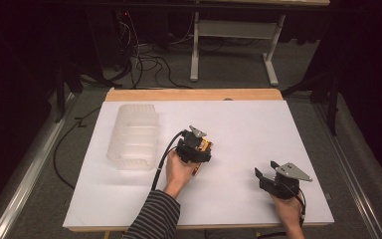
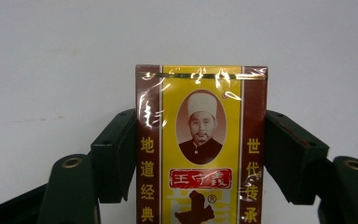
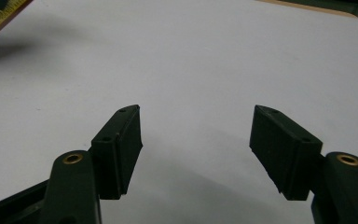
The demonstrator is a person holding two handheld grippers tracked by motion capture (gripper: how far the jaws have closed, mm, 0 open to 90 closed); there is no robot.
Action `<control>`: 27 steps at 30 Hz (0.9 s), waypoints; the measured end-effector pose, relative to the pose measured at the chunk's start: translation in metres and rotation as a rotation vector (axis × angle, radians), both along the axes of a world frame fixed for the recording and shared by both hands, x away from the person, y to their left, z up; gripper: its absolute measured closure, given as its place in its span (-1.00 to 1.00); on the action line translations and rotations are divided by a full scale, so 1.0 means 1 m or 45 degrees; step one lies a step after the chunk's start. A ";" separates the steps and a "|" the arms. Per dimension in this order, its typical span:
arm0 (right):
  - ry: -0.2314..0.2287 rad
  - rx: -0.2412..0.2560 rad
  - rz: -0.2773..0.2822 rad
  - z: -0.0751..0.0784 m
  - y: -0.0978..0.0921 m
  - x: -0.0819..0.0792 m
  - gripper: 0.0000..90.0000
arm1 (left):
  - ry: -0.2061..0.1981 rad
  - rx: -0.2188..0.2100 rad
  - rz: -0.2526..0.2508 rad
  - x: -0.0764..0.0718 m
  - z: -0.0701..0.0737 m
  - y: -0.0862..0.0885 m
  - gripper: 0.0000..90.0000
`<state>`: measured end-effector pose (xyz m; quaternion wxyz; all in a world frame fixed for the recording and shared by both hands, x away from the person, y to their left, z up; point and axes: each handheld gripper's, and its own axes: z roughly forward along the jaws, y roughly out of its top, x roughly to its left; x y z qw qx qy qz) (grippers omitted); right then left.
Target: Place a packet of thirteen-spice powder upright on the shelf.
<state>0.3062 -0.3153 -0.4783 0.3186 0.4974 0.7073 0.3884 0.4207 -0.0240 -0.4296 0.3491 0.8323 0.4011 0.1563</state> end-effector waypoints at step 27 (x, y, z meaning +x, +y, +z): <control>0.005 -0.013 -0.001 0.000 0.001 0.000 -0.23 | -0.155 -0.089 -0.037 -0.041 0.026 0.021 -0.27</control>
